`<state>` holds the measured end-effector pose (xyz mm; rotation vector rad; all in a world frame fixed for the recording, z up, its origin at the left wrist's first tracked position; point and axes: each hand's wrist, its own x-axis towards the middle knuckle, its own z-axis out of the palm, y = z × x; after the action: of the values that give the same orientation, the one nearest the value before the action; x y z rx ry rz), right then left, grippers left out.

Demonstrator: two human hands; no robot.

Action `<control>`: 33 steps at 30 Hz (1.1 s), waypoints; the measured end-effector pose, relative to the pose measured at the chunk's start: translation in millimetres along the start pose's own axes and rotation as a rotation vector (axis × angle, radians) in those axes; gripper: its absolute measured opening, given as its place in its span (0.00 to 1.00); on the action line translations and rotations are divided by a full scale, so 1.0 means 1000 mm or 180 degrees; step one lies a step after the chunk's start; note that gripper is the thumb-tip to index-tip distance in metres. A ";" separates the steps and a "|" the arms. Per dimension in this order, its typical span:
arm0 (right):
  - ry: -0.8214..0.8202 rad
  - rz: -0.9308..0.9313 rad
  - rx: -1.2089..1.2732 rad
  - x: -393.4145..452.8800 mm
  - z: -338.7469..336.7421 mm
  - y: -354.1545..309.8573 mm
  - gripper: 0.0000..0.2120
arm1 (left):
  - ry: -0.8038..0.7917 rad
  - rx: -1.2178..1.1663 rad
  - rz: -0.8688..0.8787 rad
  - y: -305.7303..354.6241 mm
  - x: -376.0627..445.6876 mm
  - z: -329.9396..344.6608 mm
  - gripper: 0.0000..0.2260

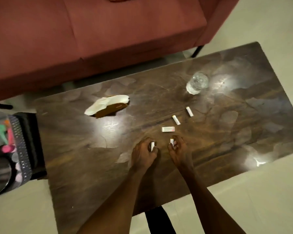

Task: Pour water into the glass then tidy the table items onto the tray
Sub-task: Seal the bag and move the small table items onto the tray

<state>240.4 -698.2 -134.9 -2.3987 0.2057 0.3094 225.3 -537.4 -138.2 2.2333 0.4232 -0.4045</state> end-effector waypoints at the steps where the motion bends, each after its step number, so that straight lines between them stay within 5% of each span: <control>1: -0.0029 -0.0065 0.0048 -0.002 0.008 -0.013 0.16 | 0.0126 -0.0079 -0.0054 -0.006 -0.001 -0.017 0.12; 17: -0.0868 -0.1333 0.0396 -0.077 0.179 -0.309 0.10 | 0.2643 -0.1166 -0.1103 -0.186 -0.055 -0.324 0.11; 26: -0.1677 -0.1671 0.0214 -0.077 0.270 -0.403 0.10 | 0.2727 -0.1213 -0.1829 -0.248 -0.043 -0.366 0.07; 33: -0.1789 -0.2367 -0.0026 -0.042 0.322 -0.459 0.10 | 0.3171 -0.1828 -0.2057 -0.261 -0.017 -0.358 0.07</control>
<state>252.6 -140.3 -68.7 -2.1128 -0.9125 0.5956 151.8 -103.6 -81.4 1.5344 1.5670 0.5142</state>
